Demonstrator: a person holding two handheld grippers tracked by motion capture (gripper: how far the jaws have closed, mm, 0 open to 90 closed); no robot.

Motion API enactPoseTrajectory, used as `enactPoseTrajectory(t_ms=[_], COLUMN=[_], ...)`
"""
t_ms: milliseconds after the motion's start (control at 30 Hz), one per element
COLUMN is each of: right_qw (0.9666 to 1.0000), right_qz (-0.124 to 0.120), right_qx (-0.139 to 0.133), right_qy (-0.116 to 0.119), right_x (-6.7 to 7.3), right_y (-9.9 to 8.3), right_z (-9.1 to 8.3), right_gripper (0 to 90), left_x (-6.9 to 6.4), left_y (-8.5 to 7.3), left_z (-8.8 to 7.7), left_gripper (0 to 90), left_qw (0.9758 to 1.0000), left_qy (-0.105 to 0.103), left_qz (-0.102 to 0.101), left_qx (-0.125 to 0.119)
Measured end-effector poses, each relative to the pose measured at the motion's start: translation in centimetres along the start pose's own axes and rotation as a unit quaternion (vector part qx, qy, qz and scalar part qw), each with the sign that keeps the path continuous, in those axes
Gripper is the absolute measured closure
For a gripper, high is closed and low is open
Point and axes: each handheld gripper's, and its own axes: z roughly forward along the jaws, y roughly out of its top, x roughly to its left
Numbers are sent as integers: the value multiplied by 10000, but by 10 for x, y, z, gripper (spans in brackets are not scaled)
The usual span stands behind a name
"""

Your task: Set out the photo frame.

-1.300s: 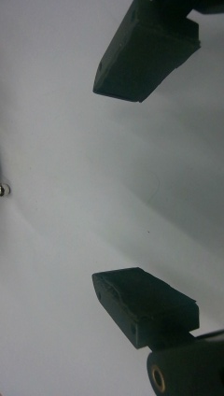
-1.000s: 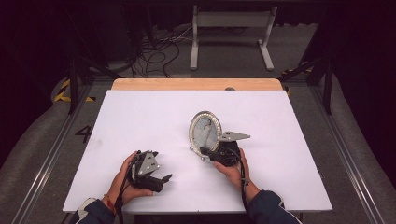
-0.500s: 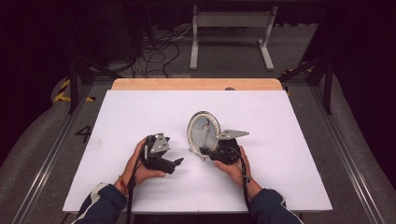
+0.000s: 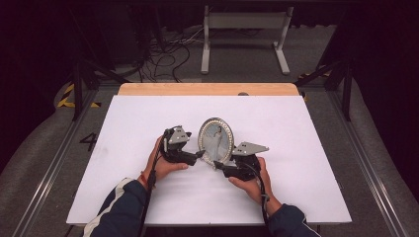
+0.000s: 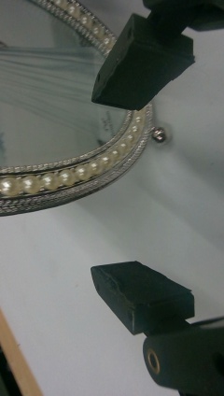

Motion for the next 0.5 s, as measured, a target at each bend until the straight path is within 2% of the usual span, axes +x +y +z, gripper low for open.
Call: enactPoseTrajectory(t_ms=[133, 200, 267, 500], right_qw=[9999, 9999, 9999, 9993], right_qz=[-62, -42, -33, 96], right_qx=[-34, -75, -93, -296], right_qy=[-108, -115, -131, -205], right_x=[2, 1, 0, 0], right_y=[-2, -3, -5, -6], right_z=[-5, -8, -11, -18], right_gripper=[538, 610, 642, 681], left_x=[2, 3, 5, -1], left_y=[4, 6, 7, 11], left_z=[6, 10, 14, 18], left_gripper=[173, 173, 160, 207], left_qw=[9999, 9997, 9992, 9970], left_qy=[-153, -226, -374, -763], left_qz=[0, -39, -125, 53], left_qx=[6, -14, -61, -68])
